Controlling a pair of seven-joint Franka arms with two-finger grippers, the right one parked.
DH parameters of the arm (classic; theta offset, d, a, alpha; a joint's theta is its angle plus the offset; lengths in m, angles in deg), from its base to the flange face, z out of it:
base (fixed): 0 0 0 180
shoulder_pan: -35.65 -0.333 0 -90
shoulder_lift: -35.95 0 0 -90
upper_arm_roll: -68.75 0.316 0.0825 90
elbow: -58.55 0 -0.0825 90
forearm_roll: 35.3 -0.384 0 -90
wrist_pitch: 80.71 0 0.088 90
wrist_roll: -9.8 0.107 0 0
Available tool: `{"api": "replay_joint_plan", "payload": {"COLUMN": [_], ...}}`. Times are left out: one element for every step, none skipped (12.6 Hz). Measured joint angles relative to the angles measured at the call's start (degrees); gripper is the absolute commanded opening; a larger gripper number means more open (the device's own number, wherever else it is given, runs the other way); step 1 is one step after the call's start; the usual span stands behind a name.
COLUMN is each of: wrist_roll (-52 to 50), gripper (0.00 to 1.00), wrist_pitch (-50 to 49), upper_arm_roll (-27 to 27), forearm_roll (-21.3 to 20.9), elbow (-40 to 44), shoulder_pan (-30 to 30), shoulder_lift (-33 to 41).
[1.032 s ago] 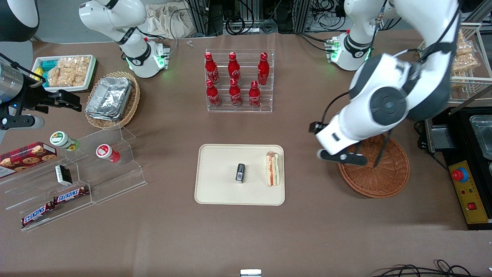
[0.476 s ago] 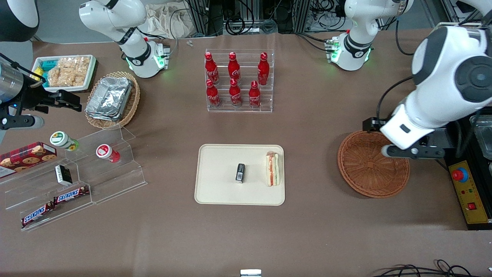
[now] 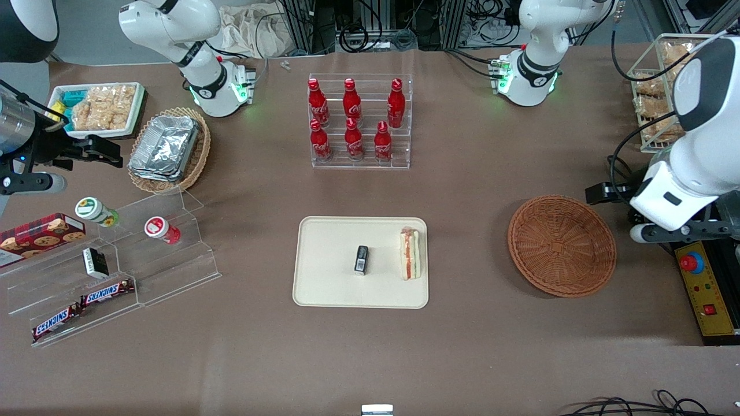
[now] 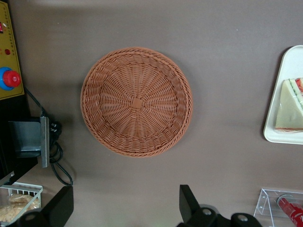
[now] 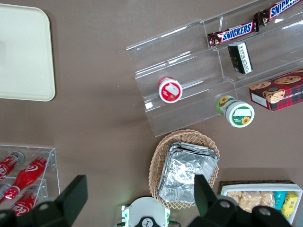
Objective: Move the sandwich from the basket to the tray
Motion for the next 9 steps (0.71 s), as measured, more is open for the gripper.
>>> {"api": "replay_joint_plan", "payload": {"wrist_roll": [-0.1,-0.3,-0.6,-0.9,-1.0,-1.1,-1.2,-1.2,-1.2], "gripper": [1.0,1.0,1.0,1.0,1.0,1.0,1.0,1.0,1.0], "wrist_pitch": [0.0,0.0,0.0,0.0,0.0,0.0,0.0,0.0,0.0], "upper_arm_roll": [0.0,0.0,-0.1,-0.1,-0.1,-0.1,-0.1,-0.1,-0.1], "forearm_roll": [0.0,0.0,0.0,0.0,0.0,0.0,0.0,0.0,0.0], "elbow": [0.0,0.0,0.0,0.0,0.0,0.0,0.0,0.0,0.0], "shoulder_pan": [-0.1,-0.1,-0.1,-0.1,-0.1,-0.1,-0.1,-0.1,-0.2], "shoulder_lift": [0.0,0.0,0.0,0.0,0.0,0.0,0.0,0.1,0.2]}}
